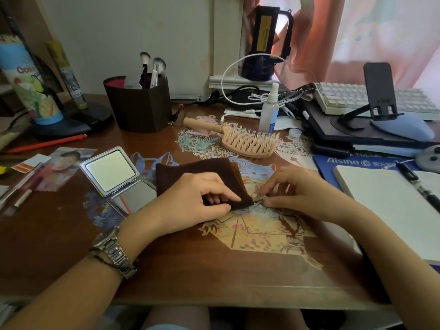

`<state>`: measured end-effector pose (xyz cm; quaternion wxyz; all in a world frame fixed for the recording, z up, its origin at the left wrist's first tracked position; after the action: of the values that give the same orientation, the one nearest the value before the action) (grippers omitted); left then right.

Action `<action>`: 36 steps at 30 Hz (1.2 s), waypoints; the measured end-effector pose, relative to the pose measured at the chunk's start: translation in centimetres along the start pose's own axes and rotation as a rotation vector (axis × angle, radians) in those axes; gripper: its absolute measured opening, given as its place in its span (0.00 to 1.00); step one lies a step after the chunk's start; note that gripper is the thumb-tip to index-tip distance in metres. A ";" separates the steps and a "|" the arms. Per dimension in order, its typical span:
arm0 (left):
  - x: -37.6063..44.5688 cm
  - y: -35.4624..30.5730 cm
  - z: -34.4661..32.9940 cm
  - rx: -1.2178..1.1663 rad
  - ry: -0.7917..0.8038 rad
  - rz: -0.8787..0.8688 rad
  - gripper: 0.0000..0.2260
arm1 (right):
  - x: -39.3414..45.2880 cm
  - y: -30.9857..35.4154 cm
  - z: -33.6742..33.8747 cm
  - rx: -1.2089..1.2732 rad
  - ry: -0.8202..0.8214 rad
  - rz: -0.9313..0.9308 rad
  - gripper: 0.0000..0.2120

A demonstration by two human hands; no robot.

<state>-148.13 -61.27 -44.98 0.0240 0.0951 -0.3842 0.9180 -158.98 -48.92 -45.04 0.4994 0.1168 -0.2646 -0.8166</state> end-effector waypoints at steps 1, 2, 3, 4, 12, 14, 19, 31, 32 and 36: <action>0.0 0.0 -0.1 0.012 0.002 -0.006 0.11 | 0.0 0.1 -0.1 -0.015 0.002 0.011 0.06; -0.1 -0.1 -0.1 0.028 0.003 -0.016 0.10 | 0.0 0.1 -0.1 -0.021 0.000 0.018 0.06; -0.1 -0.2 -0.2 0.044 0.005 -0.029 0.10 | 0.0 0.2 -0.1 -0.025 -0.004 0.022 0.06; -0.1 -0.4 -0.3 0.059 0.004 -0.041 0.10 | 0.1 0.2 -0.1 -0.031 -0.010 0.026 0.05; -0.1 -0.6 -0.4 0.090 -0.001 -0.065 0.11 | 0.3 0.7 -0.7 -0.013 -0.045 0.069 0.04; -0.1 -0.6 -0.4 0.090 -0.001 -0.066 0.11 | 0.4 1.0 -0.9 -0.008 -0.054 0.072 0.04; 0.0 -0.5 -0.3 0.071 -0.014 -0.069 0.11 | 0.8 2.2 -1.6 -0.004 -0.056 0.090 0.03; 0.0 -0.5 -0.3 0.076 -0.015 -0.078 0.11 | 0.9 2.1 -1.3 0.022 -0.041 0.067 0.04; -0.1 -0.5 -0.3 0.077 -0.013 -0.077 0.11 | 0.9 1.9 -1.1 0.023 -0.038 0.060 0.03; -0.1 -0.5 -0.5 0.084 0.003 -0.074 0.10 | 0.2 0.7 0.0 -0.005 -0.052 0.029 0.04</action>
<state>-148.04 -60.59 -44.97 0.0545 0.1088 -0.3416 0.9319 -158.60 -49.31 -44.64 0.5045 0.0906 -0.2771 -0.8127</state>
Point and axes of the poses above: each hand's wrist, its own x-axis towards the middle knuckle, its own z-axis out of the back of the hand, y = z × x, the point moved 9 cm from there along x, towards the middle knuckle
